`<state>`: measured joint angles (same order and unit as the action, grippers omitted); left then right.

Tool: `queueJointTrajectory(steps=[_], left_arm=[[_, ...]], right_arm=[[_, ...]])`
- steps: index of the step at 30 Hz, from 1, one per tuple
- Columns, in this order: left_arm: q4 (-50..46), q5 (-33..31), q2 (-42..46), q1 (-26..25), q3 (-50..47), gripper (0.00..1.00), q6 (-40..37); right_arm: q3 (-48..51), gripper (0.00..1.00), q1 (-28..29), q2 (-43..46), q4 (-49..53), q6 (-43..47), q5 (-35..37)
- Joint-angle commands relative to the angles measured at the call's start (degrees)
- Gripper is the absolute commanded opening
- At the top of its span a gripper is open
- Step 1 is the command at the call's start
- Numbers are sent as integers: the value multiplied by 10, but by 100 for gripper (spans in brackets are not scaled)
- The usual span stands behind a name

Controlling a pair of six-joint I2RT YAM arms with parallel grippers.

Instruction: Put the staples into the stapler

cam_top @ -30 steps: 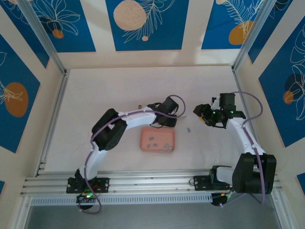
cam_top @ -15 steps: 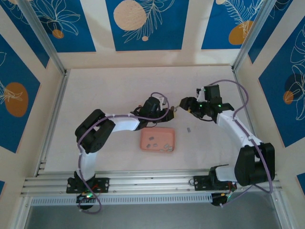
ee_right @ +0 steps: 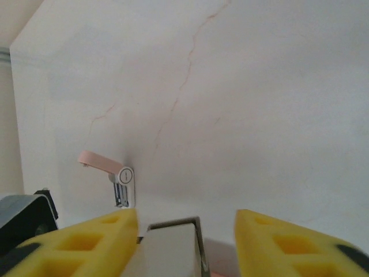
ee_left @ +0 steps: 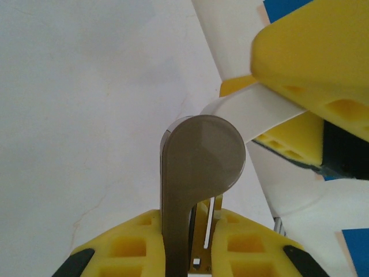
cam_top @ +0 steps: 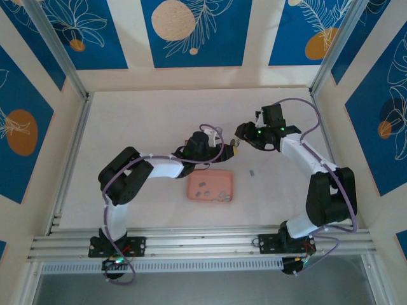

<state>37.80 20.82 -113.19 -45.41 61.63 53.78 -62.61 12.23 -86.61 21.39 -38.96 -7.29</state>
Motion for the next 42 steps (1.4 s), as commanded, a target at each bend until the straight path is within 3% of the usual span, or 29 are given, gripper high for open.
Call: queueJointTrajectory(steps=[1, 3, 8, 11, 15, 25, 34, 42], left_arm=[[51, 10, 21, 7, -10, 12, 17], [51, 4, 26, 9, -17, 16, 13], [15, -38, 64, 16, -43, 60, -35], [-21, -68, 97, 22, -61, 73, -80], [-64, -118, 145, 29, -85, 78, -144], [-184, -263, 250, 32, -124, 82, -273], [-178, -369, 327, 49, -210, 84, -268], [-210, -385, 345, 58, -224, 85, -279]], right_arm=[[-27, 33, 10, -5, 6, 10, 3], [-30, 25, 16, 3, 15, 19, 30], [-56, 20, 34, 12, 84, 54, 128], [-79, 20, 44, -3, 125, 83, 170], [-114, 19, 70, -41, 166, 119, 216], [-261, 19, 96, -208, 271, 158, 227], [-354, 19, 104, -309, 317, 153, 234], [-410, 20, 107, -376, 324, 161, 230]])
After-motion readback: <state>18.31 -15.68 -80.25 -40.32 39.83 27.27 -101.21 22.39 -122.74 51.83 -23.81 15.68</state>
